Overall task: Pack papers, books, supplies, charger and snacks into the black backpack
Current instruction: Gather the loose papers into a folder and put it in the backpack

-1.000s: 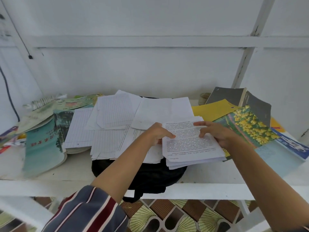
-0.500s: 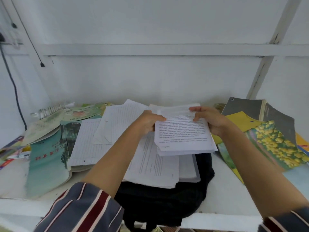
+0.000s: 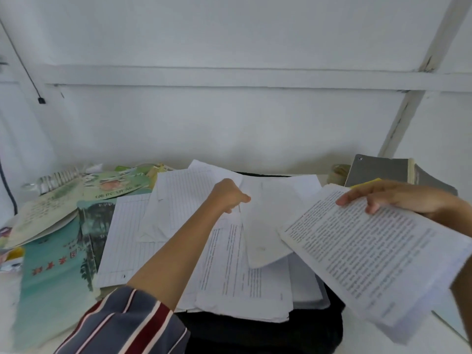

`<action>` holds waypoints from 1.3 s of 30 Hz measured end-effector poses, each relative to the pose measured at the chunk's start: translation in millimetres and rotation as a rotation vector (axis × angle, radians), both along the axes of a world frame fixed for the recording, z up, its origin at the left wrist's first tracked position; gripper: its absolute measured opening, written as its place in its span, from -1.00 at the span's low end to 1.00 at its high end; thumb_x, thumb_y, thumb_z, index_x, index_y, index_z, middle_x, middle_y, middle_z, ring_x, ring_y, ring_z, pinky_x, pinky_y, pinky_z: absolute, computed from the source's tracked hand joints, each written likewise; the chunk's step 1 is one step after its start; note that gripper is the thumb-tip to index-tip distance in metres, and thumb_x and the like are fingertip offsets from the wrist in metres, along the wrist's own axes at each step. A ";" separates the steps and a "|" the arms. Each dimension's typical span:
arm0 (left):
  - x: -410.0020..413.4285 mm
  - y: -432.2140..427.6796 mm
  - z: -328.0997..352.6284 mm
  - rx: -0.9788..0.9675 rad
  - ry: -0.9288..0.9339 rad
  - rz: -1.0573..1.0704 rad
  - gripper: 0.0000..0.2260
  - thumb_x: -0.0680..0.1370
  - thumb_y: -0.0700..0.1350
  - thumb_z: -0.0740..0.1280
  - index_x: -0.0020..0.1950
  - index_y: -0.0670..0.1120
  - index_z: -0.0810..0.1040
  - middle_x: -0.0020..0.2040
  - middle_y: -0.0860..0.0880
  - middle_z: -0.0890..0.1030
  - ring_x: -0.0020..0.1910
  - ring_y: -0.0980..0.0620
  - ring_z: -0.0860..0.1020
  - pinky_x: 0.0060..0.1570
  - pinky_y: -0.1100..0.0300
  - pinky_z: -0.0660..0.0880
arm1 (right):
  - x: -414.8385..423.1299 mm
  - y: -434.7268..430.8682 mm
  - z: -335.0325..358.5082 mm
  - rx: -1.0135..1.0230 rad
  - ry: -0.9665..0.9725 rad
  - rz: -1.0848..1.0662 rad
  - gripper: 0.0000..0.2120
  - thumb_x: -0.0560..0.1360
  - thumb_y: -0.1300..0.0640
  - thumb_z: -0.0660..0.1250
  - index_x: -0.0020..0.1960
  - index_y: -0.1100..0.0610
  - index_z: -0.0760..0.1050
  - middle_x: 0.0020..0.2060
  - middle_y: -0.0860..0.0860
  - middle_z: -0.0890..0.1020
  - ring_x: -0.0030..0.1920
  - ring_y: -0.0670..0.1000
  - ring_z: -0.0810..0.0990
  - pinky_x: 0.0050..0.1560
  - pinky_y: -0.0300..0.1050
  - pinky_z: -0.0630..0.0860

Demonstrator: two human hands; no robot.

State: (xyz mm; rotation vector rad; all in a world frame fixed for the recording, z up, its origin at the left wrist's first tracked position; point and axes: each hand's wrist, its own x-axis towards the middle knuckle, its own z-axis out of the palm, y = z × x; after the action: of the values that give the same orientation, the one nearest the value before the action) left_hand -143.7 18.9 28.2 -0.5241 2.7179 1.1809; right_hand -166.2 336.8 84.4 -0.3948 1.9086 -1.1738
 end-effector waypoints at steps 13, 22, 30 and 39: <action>7.5 15.1 -36.3 -0.286 -0.083 -0.273 -0.32 0.41 0.00 0.48 0.41 -0.16 0.27 0.35 -0.18 0.24 0.35 -0.15 0.28 0.32 0.04 0.30 | 1.9 58.4 38.2 0.044 0.044 -0.027 -0.59 0.20 0.19 0.56 0.03 0.06 0.61 0.12 0.21 0.60 -0.06 0.40 0.60 -0.21 0.14 0.62; 7.9 22.1 -31.1 -0.048 -0.075 -0.124 -0.62 0.60 -0.15 0.21 0.38 -0.24 0.28 0.37 -0.24 0.32 0.24 -0.12 0.39 0.25 0.07 0.38 | 10.0 -32.1 3.0 -0.435 0.264 -0.448 -0.60 0.48 0.46 0.07 0.10 0.08 0.48 -0.07 0.06 0.65 -0.20 -0.01 0.66 -0.23 -0.20 0.61; 16.0 27.6 -24.1 0.350 -0.135 0.027 -0.63 0.63 -0.07 0.15 0.37 -0.23 0.31 0.31 -0.20 0.40 0.17 -0.13 0.45 0.08 0.03 0.51 | -1.7 -94.7 -85.2 0.300 0.520 -0.304 -0.36 0.51 0.31 0.20 0.51 0.09 0.03 0.37 0.17 0.26 0.30 0.18 0.33 0.18 -0.05 0.35; 21.5 47.3 -18.4 0.422 -0.157 0.062 -0.50 0.55 -0.05 0.33 0.41 -0.16 0.26 0.28 -0.17 0.47 0.14 -0.09 0.49 -0.06 -0.02 0.53 | 8.7 -109.4 -84.1 0.387 0.544 -0.273 -0.21 0.42 0.30 0.30 0.52 0.09 -0.05 0.33 0.18 0.34 0.21 0.14 0.40 0.02 -0.12 0.36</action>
State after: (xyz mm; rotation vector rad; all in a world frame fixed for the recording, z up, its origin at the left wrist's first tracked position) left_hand -122.3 66.2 9.8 -0.6104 2.2455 1.5966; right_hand -157.5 227.4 0.3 -0.2602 2.6719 -0.8815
